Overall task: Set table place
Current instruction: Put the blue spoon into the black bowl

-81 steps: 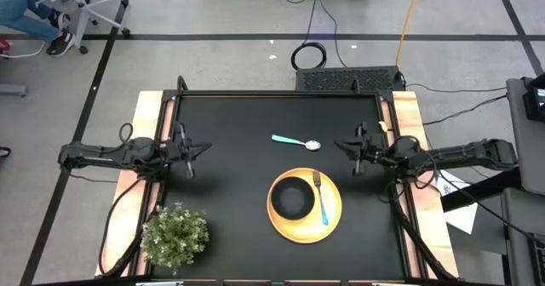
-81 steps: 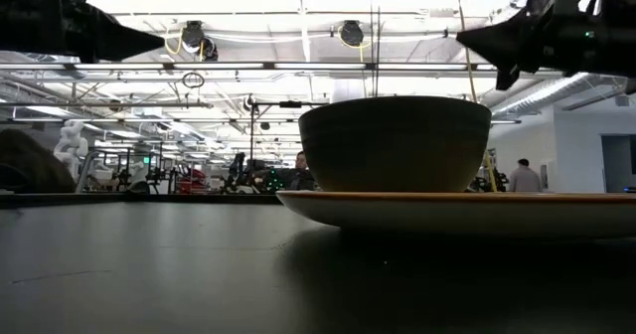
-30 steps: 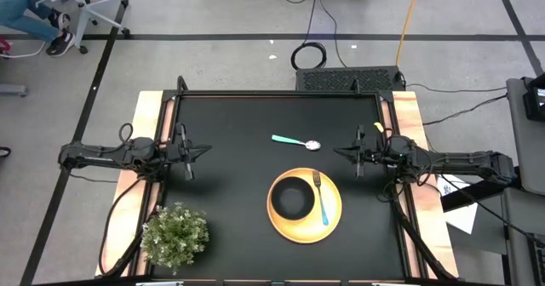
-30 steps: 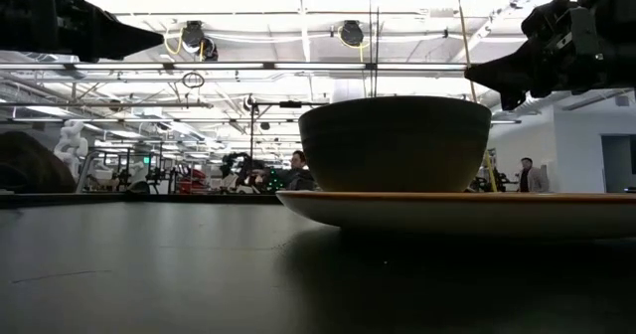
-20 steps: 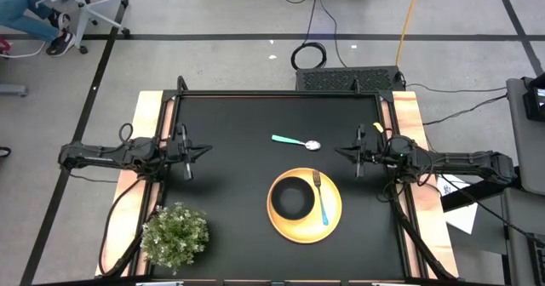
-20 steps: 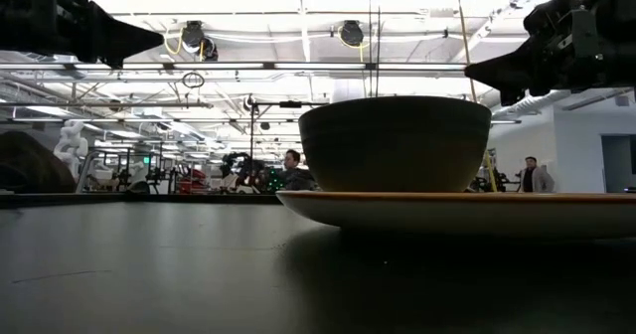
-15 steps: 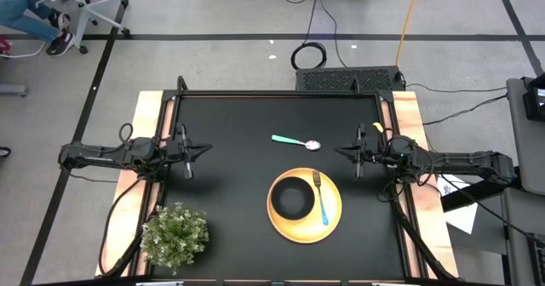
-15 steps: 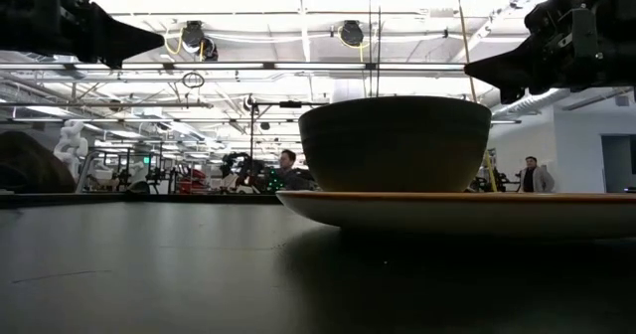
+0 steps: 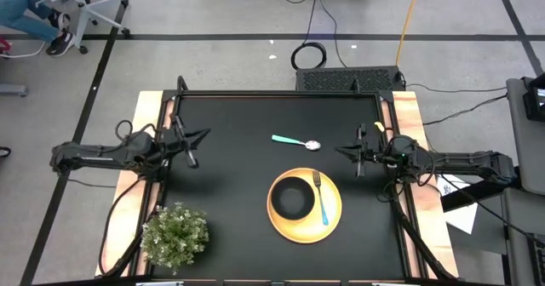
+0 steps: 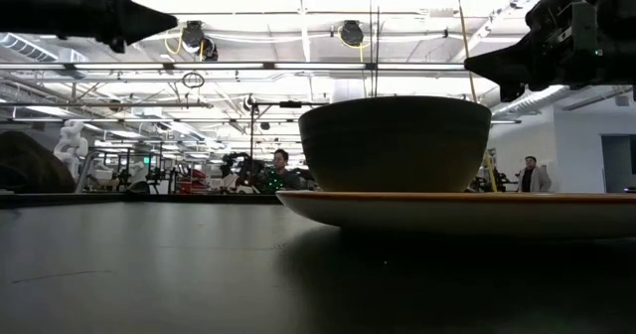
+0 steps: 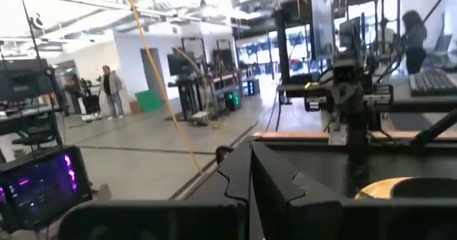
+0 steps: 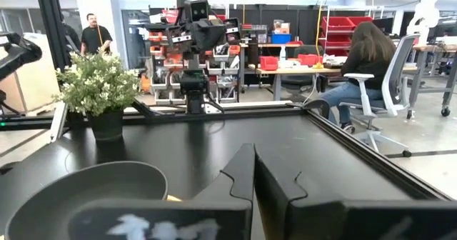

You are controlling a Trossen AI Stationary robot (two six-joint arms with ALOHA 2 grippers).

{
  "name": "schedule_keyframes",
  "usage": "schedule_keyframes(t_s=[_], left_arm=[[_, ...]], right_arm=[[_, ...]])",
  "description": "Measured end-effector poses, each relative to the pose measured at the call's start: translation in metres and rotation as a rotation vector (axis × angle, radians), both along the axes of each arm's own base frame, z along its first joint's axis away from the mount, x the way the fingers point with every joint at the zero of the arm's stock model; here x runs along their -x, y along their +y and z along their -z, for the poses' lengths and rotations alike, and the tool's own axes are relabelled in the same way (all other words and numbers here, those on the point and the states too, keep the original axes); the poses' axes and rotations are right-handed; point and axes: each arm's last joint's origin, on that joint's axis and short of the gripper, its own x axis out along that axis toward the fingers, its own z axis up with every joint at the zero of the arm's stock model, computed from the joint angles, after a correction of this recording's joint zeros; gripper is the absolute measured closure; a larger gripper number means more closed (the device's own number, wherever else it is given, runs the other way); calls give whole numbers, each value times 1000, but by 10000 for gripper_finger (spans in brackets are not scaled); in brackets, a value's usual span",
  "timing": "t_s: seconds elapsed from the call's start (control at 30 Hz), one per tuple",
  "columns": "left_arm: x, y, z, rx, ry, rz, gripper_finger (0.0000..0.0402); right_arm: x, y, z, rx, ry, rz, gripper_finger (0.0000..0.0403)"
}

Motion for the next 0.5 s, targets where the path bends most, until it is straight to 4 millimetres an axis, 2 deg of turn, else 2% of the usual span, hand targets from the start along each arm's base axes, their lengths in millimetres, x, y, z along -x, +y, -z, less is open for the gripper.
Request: schedule_keyframes(t_s=[0.17,0.33,0.5], left_arm=[[-22,8,-19,-17,76,-23,383],[-43,26,-40,1,153,-120,383],[-53,47,-50,93,165,-4,383]], right_arm=[[0,0,0,-22,-3,-2,403],[0,0,0,-23,-1,-2,403],[0,0,2,-38,19,-3,403]])
